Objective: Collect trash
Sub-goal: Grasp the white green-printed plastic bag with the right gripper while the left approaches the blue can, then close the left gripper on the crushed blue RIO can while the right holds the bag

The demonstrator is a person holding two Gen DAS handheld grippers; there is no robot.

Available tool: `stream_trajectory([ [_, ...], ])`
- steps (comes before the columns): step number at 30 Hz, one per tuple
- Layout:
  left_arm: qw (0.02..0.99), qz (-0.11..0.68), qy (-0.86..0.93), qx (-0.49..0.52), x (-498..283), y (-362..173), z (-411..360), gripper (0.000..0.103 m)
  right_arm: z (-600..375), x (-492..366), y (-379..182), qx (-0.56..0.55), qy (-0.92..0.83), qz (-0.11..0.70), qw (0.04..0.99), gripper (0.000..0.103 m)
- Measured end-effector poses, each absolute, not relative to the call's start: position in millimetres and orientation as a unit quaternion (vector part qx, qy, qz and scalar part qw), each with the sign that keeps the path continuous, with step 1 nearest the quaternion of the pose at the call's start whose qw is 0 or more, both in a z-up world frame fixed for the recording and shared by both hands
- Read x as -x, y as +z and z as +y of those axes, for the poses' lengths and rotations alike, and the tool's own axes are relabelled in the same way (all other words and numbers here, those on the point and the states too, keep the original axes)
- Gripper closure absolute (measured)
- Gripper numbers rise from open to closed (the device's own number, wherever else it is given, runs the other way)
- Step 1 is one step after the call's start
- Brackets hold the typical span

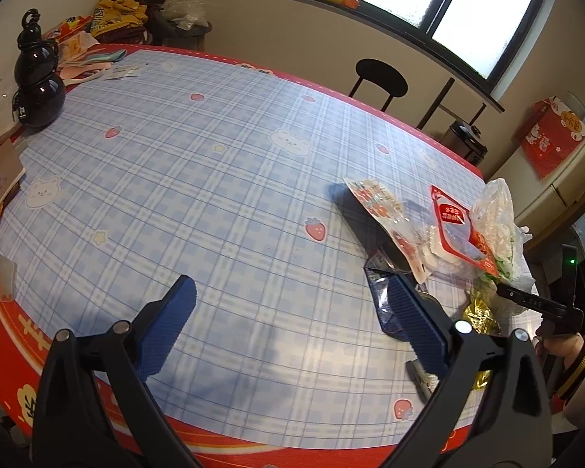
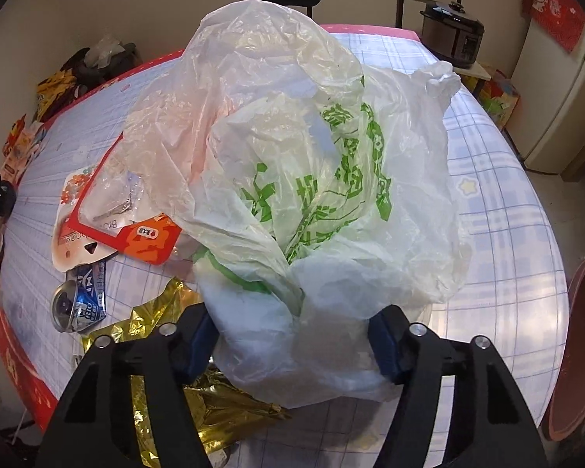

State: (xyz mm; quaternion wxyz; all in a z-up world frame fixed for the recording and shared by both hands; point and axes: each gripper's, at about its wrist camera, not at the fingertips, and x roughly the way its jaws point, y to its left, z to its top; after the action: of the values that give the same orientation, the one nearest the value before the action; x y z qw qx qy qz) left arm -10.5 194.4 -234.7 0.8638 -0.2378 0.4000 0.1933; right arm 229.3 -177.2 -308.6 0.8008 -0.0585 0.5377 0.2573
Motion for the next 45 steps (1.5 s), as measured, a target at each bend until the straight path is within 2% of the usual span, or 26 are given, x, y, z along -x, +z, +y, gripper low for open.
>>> stream_trajectory([
  [5,0.870,0.402,0.158,0.239,3.1,-235.9,180.9,0.008,-188.0,-216.3,-303.6,0.036,0.261,0.537,0.801,0.066],
  [8,0.870,0.407,0.139,0.242,0.1,-238.3,174.9,0.015,-195.4,-206.8,-297.9,0.017,0.253,0.536,0.805,0.072],
  [18,0.861,0.426,0.098,0.260,-7.1,-251.3,160.7,0.033,-212.5,-163.7,-297.1,-0.029,0.259,0.547,0.796,0.075],
  [24,0.852,0.452,0.055,0.257,-24.9,-268.6,136.7,0.039,-205.6,-138.9,-297.3,-0.019,0.280,0.551,0.786,0.075],
  [31,0.848,0.485,0.007,0.213,-62.0,-289.3,98.7,0.038,-212.1,-133.5,-293.9,-0.014,0.278,0.551,0.787,0.075],
  [32,0.849,0.488,0.000,0.205,-68.5,-291.4,94.0,0.034,-213.7,-133.8,-294.1,-0.015,0.276,0.551,0.787,0.075],
  [33,0.850,0.489,-0.004,0.195,-74.4,-292.5,89.9,0.026,-214.8,-134.0,-294.3,-0.013,0.274,0.551,0.788,0.075],
  [34,0.853,0.490,-0.003,0.179,-80.5,-293.6,84.5,0.024,-215.2,-133.4,-294.3,-0.010,0.273,0.551,0.788,0.075],
  [45,0.847,0.514,0.028,0.131,-126.8,-317.9,70.9,0.025,-211.3,-131.4,-296.8,-0.006,0.273,0.550,0.789,0.075],
])
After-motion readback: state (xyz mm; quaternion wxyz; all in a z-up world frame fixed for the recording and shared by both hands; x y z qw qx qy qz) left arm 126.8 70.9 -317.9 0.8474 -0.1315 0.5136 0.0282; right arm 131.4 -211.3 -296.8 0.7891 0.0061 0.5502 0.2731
